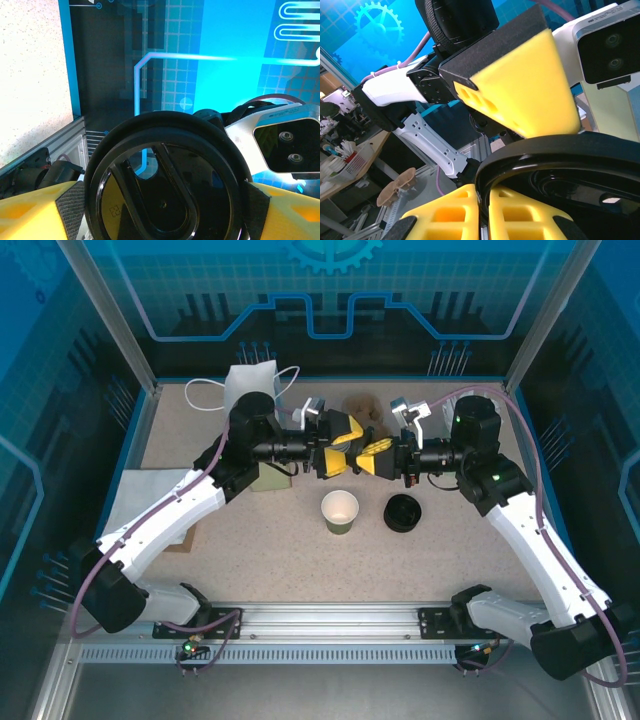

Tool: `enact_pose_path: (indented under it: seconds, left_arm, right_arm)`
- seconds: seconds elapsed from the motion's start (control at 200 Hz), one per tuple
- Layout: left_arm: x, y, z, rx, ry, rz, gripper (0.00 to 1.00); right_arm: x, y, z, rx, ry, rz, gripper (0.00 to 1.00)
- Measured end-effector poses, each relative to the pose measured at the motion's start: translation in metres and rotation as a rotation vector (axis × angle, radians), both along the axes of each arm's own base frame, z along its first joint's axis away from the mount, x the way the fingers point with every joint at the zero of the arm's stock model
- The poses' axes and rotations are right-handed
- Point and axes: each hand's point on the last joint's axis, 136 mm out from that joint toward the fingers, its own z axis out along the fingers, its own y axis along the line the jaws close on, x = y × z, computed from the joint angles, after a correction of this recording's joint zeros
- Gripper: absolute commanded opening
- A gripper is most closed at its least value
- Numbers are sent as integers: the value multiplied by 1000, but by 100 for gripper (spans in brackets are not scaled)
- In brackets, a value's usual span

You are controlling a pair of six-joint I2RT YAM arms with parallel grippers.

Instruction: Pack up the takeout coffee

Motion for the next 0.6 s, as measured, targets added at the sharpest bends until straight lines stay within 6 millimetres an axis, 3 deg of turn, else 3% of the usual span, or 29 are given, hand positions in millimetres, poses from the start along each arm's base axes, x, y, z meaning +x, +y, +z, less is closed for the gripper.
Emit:
enact_pose_path:
  seconds: [0.6]
  left_arm:
    - [1,1,1,0,-4,11,79]
  right_arm:
    - [1,1,-1,-1,2,0,15]
